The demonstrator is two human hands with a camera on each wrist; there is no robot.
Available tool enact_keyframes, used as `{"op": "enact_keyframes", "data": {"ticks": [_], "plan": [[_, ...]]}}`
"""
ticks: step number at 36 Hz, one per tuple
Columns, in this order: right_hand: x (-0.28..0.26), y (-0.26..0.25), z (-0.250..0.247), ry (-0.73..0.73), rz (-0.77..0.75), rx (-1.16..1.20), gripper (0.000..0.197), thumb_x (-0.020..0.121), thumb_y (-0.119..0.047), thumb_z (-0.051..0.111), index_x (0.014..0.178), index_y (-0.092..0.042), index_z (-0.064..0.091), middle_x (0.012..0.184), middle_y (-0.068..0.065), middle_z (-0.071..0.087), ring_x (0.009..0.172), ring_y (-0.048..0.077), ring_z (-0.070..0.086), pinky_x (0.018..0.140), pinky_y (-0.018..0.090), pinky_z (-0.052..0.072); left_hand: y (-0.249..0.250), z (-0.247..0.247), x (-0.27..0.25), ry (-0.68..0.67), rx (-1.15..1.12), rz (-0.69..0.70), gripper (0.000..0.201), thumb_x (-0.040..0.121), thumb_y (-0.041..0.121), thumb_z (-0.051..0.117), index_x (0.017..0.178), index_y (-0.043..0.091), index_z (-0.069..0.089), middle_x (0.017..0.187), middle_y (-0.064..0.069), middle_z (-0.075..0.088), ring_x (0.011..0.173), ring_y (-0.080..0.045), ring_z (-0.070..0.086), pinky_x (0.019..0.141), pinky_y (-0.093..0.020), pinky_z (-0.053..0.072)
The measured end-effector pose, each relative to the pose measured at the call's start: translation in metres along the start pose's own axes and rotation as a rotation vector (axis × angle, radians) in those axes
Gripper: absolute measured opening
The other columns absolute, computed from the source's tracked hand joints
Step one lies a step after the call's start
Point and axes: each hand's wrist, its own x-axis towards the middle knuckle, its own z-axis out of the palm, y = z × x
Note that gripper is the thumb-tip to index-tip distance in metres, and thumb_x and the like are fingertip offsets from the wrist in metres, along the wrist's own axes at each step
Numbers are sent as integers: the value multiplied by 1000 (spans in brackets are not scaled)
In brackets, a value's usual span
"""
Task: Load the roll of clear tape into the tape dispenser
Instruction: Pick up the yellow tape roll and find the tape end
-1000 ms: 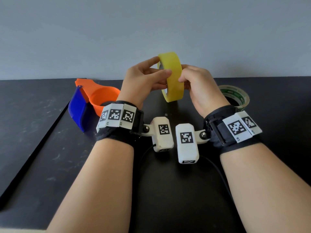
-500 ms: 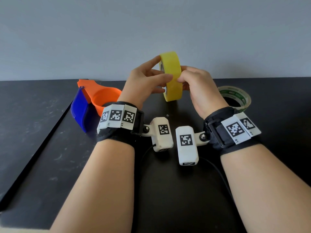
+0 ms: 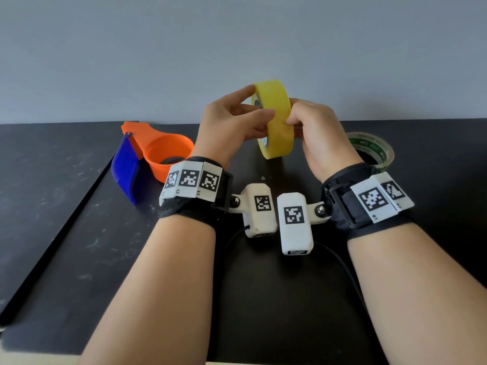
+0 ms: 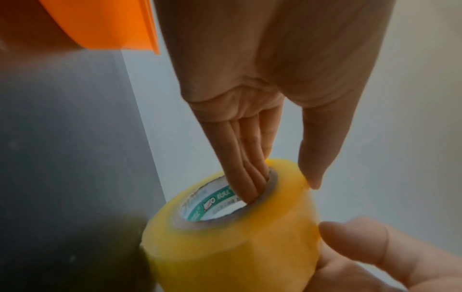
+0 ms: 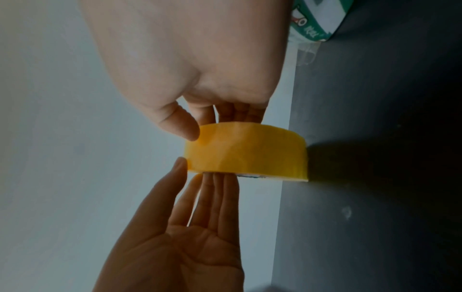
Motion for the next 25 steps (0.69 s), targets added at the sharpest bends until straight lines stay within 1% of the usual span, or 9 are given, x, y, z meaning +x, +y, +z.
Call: {"op": "enact_keyframes", "data": {"ticks": [3, 7, 9, 11, 14, 16, 18, 20, 25], "plan": [[-1, -1, 0, -8, -3, -3, 54, 60, -18, 47, 101, 17, 52, 85, 16, 51, 81, 27, 48, 76, 40, 40, 0, -1, 2, 24, -27, -2, 59, 81, 2, 73, 136, 2, 50, 76, -4, 71, 66, -16, 69, 81, -41, 61], [-3, -1, 0, -17, -16, -16, 54, 60, -18, 48, 100, 17, 49, 94, 41, 49, 81, 28, 44, 77, 42, 36, -2, -2, 3, 36, -72, -8, 60, 81, 3, 73, 136, 1, 49, 73, -5, 70, 65, -18, 69, 80, -41, 61], [-4, 0, 0, -24, -18, -38, 48, 61, -18, 48, 97, 14, 53, 95, 37, 53, 83, 32, 47, 78, 44, 40, -2, -3, 3, 53, -84, -8, 60, 82, 4, 73, 137, 0, 49, 74, -5, 70, 66, -17, 69, 77, -38, 61], [-5, -1, 0, -29, -22, -70, 31, 64, -16, 48, 85, -1, 66, 95, 28, 59, 93, 41, 55, 87, 51, 47, -2, -4, 4, 69, -90, -9, 59, 83, 6, 73, 136, 1, 49, 76, -6, 69, 65, -15, 69, 76, -36, 61], [-4, 0, 0, -51, -36, -76, 27, 67, -14, 49, 79, -19, 73, 101, 25, 66, 109, 44, 58, 98, 56, 46, -1, -4, 4, 77, -81, -7, 54, 84, 9, 72, 134, 3, 51, 81, -8, 69, 67, -15, 69, 77, -36, 61], [-5, 0, 1, -48, -41, -71, 28, 68, -15, 49, 83, -14, 73, 106, 27, 65, 108, 43, 59, 100, 57, 47, -1, -4, 3, 72, -55, 2, 52, 86, 12, 70, 134, 5, 52, 84, -8, 69, 70, -16, 69, 79, -36, 60], [-6, 0, 2, -47, -44, -63, 35, 68, -18, 50, 92, 1, 67, 109, 34, 59, 95, 44, 57, 98, 62, 45, -1, -3, 3, 56, -23, 8, 50, 88, 15, 68, 135, 7, 52, 88, -9, 69, 69, -17, 68, 78, -38, 61], [-8, -1, 4, -53, -47, -41, 42, 69, -20, 49, 99, 7, 62, 109, 37, 55, 85, 33, 54, 96, 64, 45, 0, -3, 2, 38, 4, 5, 51, 88, 14, 67, 137, 9, 52, 92, -9, 68, 71, -19, 68, 77, -37, 61], [-7, -2, 8, -32, -39, 22, 47, 69, -20, 49, 103, 12, 57, 109, 40, 54, 82, 28, 53, 85, 54, 50, 1, -6, 2, -20, 38, -21, 60, 84, 2, 67, 141, 10, 47, 84, -3, 68, 73, -14, 69, 79, -36, 61]]}}
